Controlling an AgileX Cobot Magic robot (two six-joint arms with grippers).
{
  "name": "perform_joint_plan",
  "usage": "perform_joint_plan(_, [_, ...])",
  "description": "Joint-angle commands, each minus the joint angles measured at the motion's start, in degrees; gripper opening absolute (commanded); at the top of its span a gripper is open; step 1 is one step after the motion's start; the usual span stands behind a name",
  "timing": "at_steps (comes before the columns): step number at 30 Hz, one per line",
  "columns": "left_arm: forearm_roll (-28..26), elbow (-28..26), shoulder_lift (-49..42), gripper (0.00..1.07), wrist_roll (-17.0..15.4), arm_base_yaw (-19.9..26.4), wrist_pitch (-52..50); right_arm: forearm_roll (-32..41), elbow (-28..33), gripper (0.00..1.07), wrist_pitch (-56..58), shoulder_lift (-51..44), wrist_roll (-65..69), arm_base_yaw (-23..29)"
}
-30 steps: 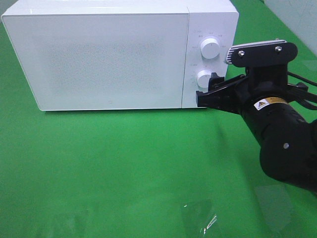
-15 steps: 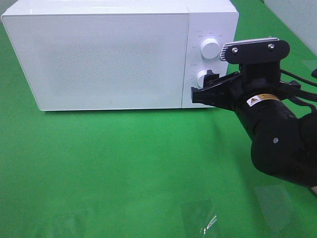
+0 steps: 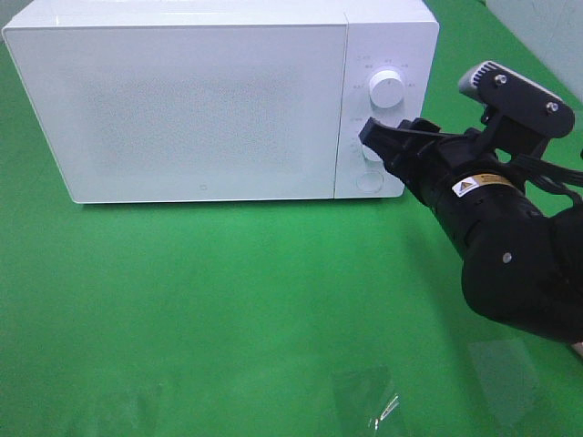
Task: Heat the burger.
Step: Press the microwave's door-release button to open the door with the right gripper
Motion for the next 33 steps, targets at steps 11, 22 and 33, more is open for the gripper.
perform_joint_plan(11, [-0.5,0.1,-1.3,0.93,-0.5,0.2,0.2,-2.6,-0.5,0.00,12.0,0.1,37.8,0.1])
perform_joint_plan(22, [-0.5,0.1,-1.3,0.93,-0.5,0.2,0.2,-3.6,-0.5,0.00,14.4,0.2,42.3,-0.1])
perform_joint_plan(33, [-0.5,0.1,-1.3,0.93,-0.5,0.2,0.2,-14.6,-0.5,0.00,10.7,6.9,59.7,-3.8])
